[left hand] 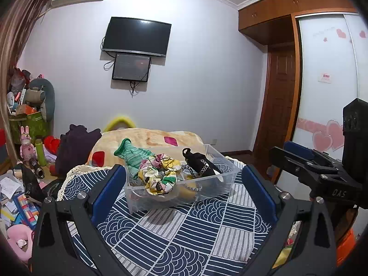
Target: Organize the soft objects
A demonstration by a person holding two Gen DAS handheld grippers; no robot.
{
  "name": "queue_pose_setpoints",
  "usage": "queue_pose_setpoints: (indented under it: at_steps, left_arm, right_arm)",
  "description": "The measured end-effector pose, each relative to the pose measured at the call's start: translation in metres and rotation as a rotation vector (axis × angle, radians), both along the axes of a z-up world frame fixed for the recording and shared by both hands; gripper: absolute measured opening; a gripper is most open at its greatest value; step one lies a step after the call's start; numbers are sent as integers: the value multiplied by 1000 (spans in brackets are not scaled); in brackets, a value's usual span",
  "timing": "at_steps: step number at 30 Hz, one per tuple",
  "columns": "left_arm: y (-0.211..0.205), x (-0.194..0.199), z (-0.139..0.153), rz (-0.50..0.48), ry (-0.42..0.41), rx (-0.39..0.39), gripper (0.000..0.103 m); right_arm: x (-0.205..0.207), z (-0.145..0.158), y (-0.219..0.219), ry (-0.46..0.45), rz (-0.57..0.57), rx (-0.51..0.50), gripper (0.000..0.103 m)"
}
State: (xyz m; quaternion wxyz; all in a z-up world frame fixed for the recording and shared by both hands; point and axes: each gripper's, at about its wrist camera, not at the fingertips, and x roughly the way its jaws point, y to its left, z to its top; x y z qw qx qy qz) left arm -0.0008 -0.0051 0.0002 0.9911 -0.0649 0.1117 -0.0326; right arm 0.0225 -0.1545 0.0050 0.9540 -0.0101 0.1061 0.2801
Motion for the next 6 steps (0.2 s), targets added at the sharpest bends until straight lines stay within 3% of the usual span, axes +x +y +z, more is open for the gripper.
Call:
queue_pose_setpoints:
  at_steps: [6]
  left_arm:
    - [-2, 0, 0, -14, 6, -4, 102]
  right_arm:
    - [0, 0, 0, 0, 0, 0, 99]
